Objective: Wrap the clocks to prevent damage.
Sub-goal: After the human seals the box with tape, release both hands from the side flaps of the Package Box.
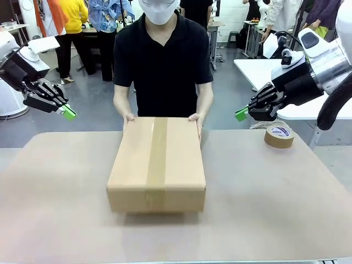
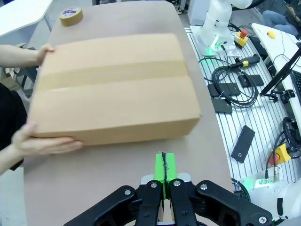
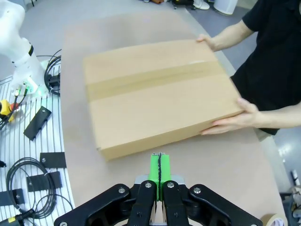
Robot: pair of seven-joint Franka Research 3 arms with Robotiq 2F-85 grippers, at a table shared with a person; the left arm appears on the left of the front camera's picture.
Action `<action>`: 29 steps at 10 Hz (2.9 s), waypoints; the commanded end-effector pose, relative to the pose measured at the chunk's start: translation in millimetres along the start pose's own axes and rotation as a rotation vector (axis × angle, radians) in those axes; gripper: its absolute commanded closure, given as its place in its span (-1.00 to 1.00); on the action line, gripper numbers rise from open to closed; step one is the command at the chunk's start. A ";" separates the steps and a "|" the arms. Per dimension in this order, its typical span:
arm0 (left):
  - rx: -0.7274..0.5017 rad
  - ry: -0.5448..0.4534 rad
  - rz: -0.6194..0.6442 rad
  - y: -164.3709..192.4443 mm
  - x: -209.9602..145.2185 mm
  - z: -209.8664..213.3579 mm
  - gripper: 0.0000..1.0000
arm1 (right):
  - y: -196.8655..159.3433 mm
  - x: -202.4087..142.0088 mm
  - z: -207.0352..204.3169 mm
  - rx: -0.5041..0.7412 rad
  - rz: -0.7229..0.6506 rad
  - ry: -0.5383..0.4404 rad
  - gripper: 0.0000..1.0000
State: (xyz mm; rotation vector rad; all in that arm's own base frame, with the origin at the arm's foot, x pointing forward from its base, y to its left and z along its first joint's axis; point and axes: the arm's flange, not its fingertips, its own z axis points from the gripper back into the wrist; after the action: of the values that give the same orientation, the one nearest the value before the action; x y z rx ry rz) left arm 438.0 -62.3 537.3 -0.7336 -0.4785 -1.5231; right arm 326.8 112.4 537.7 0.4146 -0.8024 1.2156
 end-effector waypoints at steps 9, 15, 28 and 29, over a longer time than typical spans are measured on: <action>0.004 -0.004 -0.005 2.3 2.6 2.2 0.99 | 2.1 -2.7 -4.4 -0.006 -0.022 0.020 0.98; 0.006 -0.003 0.019 -9.3 -1.3 -5.5 -0.21 | 1.2 -6.8 -2.3 0.048 -0.028 0.013 -0.22; 0.075 -0.088 0.055 -1.3 -6.9 2.2 -1.00 | -5.2 -16.2 0.8 0.157 -0.044 -0.084 -1.00; 0.125 -0.116 0.057 -3.6 -12.0 3.7 -1.00 | -5.9 -19.7 4.9 0.211 -0.034 -0.140 -1.00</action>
State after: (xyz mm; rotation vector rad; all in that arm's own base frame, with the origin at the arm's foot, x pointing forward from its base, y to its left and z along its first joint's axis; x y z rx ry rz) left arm 439.6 -52.7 535.8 -0.7522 -0.5619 -1.4340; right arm 325.7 100.4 527.0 0.6088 -0.7463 1.2231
